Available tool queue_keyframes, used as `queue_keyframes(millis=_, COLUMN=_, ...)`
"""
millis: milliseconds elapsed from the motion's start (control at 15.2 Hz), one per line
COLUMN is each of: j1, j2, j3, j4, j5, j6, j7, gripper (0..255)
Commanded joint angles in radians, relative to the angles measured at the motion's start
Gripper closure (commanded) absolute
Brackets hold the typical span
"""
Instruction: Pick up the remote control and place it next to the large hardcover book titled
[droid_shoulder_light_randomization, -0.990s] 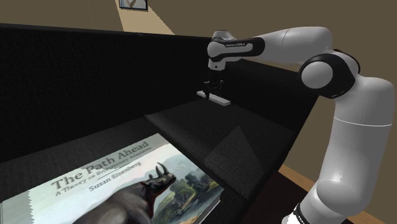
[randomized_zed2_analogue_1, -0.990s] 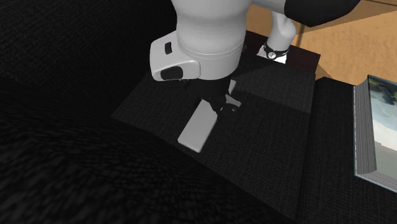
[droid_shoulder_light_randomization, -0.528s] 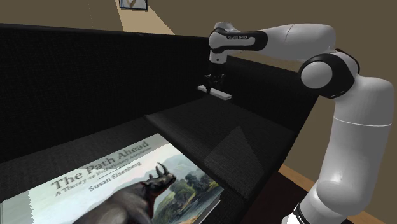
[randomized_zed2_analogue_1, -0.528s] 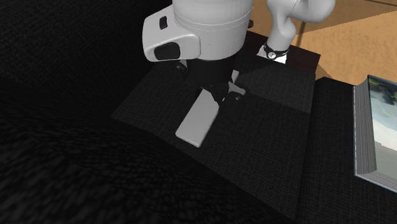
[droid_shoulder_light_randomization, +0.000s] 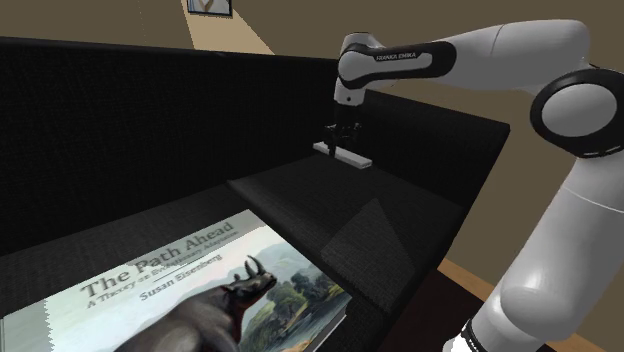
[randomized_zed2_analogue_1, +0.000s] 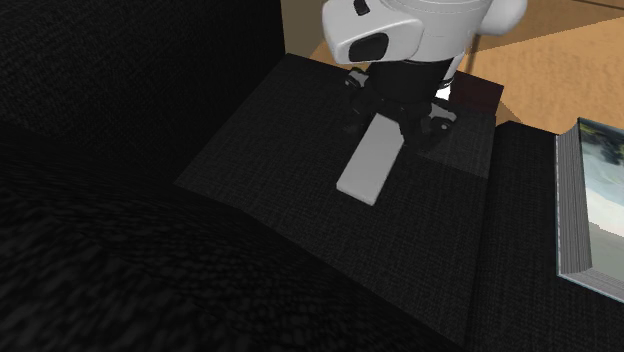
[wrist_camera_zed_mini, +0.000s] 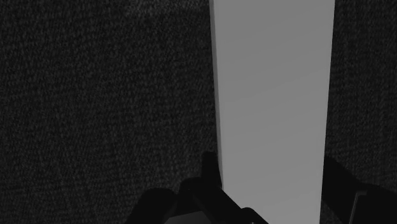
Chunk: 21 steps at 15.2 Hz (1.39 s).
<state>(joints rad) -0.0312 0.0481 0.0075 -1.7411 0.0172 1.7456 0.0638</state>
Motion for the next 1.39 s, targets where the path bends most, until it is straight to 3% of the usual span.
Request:
queue_keyframes(millis=0, j1=0.015, j2=-0.079, j3=0.014, j4=-0.095, j5=0.002, j6=0.017, j7=0.029, gripper=255)
queue_keyframes(millis=660, j1=0.085, j2=-0.392, j3=0.098, j4=-0.423, j5=0.044, j6=0.037, j7=0.166, gripper=255)
queue_keyframes(millis=1320, j1=0.179, j2=-0.663, j3=0.214, j4=-0.632, j5=0.143, j6=-0.013, j7=0.327, gripper=255)
